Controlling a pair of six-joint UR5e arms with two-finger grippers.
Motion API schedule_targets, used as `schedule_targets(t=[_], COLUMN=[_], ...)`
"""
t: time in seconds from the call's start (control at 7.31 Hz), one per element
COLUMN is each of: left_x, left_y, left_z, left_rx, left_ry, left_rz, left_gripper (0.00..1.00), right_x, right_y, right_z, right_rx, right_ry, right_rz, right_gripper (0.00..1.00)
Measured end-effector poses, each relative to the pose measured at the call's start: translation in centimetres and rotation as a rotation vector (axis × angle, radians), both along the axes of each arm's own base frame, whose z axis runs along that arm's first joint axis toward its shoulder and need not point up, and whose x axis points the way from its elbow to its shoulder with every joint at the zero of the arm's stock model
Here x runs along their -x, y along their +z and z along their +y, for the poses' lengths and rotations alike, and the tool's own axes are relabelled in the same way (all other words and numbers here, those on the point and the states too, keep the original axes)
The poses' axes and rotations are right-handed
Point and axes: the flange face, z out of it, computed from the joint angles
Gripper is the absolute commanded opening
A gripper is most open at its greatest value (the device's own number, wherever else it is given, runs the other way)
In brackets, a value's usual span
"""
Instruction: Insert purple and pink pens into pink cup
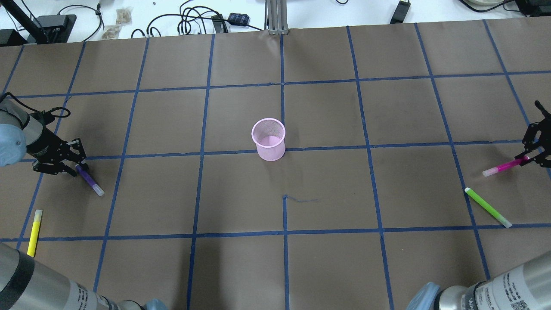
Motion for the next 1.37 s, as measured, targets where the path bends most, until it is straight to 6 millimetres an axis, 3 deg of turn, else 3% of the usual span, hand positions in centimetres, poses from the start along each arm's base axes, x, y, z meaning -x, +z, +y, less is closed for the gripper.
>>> schedule_targets(t=[0.14,0.27,0.55,0.68,0.96,1.09,1.37], left_x=[-0.1,-0.1,0.7,1.6,3.5,3.9,4.6], left_y=[0.1,0.4,2.8,4.7,7.9,8.8,9.8], left_z=[-0.1,-0.3,-1.4,-2.4,-3.5,-3.6,-3.6], left_rx=[0.004,0.011,0.051,0.080,0.121,0.132,0.143], left_ry=[0.000,0.000,-0.021,-0.042,-0.078,-0.085,-0.097], left_rz=[-0.002,-0.005,-0.032,-0.054,-0.090,-0.097,-0.107], left_gripper=[0.00,0.00,0.00,0.00,0.00,0.00,0.00], right_x=[-1.3,-3.9,-11.4,-15.9,-26.6,-31.9,-40.7], right_y=[2.7,5.8,11.0,12.6,14.0,14.4,15.1], right_z=[-0.4,-1.2,-2.7,-3.4,-4.8,-5.0,-4.6], right_rx=[0.035,0.069,0.091,0.087,0.058,0.046,0.086], right_ry=[-0.070,-0.104,-0.160,-0.191,-0.260,-0.294,-0.286], right_rz=[0.004,0.014,0.038,0.039,0.031,0.029,0.074], right_gripper=[0.12,0.12,0.13,0.13,0.16,0.17,0.16])
